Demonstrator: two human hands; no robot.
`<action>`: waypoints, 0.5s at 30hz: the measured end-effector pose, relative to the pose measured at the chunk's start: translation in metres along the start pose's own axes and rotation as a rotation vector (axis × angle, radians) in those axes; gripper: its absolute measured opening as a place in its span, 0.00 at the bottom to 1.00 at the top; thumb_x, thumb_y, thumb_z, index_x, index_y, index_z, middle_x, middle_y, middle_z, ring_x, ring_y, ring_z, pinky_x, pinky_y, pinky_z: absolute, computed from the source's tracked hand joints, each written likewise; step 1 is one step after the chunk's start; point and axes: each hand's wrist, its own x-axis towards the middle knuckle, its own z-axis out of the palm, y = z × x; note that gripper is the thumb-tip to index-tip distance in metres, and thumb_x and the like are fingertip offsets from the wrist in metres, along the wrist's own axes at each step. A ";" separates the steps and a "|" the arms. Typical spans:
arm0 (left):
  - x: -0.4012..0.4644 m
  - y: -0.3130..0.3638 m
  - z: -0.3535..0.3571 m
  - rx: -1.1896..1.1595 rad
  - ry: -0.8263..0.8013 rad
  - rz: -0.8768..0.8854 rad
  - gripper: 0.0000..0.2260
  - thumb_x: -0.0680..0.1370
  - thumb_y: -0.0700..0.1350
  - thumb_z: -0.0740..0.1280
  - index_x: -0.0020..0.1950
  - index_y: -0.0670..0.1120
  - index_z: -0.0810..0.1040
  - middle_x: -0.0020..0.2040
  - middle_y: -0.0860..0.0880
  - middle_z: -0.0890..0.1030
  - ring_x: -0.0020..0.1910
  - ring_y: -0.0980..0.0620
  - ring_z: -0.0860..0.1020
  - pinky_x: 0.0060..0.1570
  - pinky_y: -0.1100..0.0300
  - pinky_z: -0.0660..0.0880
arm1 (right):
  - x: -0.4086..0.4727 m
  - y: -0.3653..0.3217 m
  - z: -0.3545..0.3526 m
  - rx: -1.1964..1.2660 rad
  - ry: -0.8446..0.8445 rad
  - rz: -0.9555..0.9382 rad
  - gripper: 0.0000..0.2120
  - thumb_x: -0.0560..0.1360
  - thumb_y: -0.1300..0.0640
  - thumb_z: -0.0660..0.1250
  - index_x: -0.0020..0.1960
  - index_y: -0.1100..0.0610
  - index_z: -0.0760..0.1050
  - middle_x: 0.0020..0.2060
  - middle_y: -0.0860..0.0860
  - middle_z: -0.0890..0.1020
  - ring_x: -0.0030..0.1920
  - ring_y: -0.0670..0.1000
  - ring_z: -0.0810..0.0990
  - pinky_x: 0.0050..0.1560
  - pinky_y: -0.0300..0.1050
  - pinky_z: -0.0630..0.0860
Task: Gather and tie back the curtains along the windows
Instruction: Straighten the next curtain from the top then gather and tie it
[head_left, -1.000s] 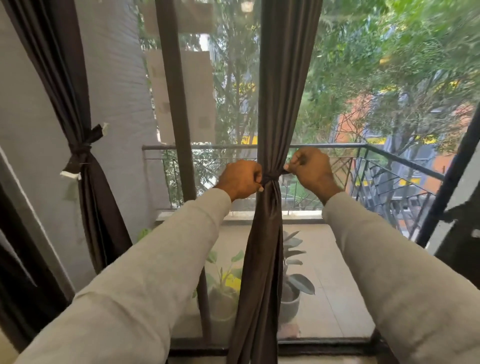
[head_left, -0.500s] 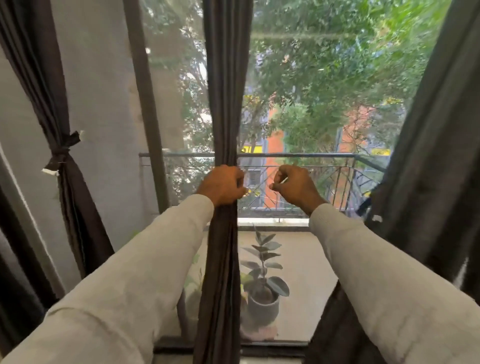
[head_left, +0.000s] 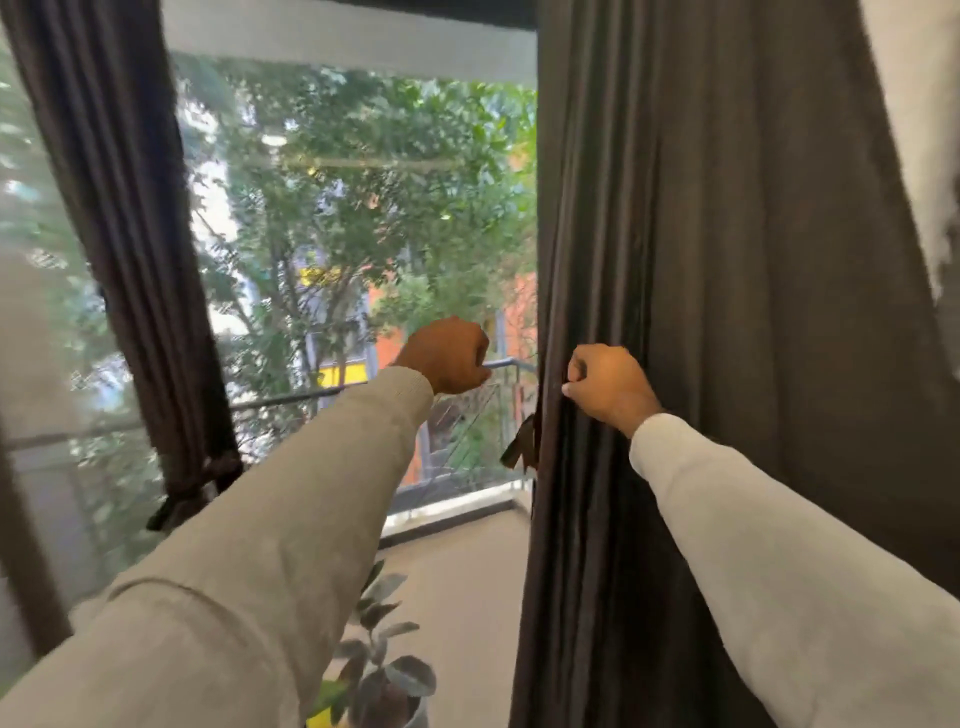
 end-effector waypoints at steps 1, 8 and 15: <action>0.018 0.006 -0.009 -0.011 0.034 0.019 0.13 0.80 0.54 0.73 0.40 0.50 0.75 0.39 0.47 0.79 0.41 0.41 0.80 0.43 0.48 0.81 | 0.014 0.009 -0.012 -0.009 0.024 0.023 0.09 0.72 0.56 0.75 0.39 0.53 0.75 0.37 0.49 0.81 0.44 0.55 0.80 0.45 0.48 0.78; 0.138 0.019 -0.069 0.019 0.315 0.083 0.11 0.78 0.55 0.73 0.44 0.51 0.76 0.45 0.46 0.79 0.47 0.40 0.80 0.44 0.51 0.75 | 0.118 0.028 -0.088 -0.041 0.260 0.014 0.09 0.73 0.57 0.75 0.39 0.52 0.75 0.39 0.47 0.81 0.42 0.52 0.80 0.43 0.45 0.75; 0.247 0.025 -0.145 0.004 0.626 0.148 0.12 0.77 0.57 0.73 0.51 0.49 0.79 0.52 0.46 0.84 0.53 0.40 0.82 0.49 0.49 0.77 | 0.218 0.011 -0.162 -0.043 0.488 -0.096 0.08 0.73 0.55 0.73 0.39 0.51 0.75 0.37 0.48 0.81 0.40 0.52 0.80 0.43 0.46 0.77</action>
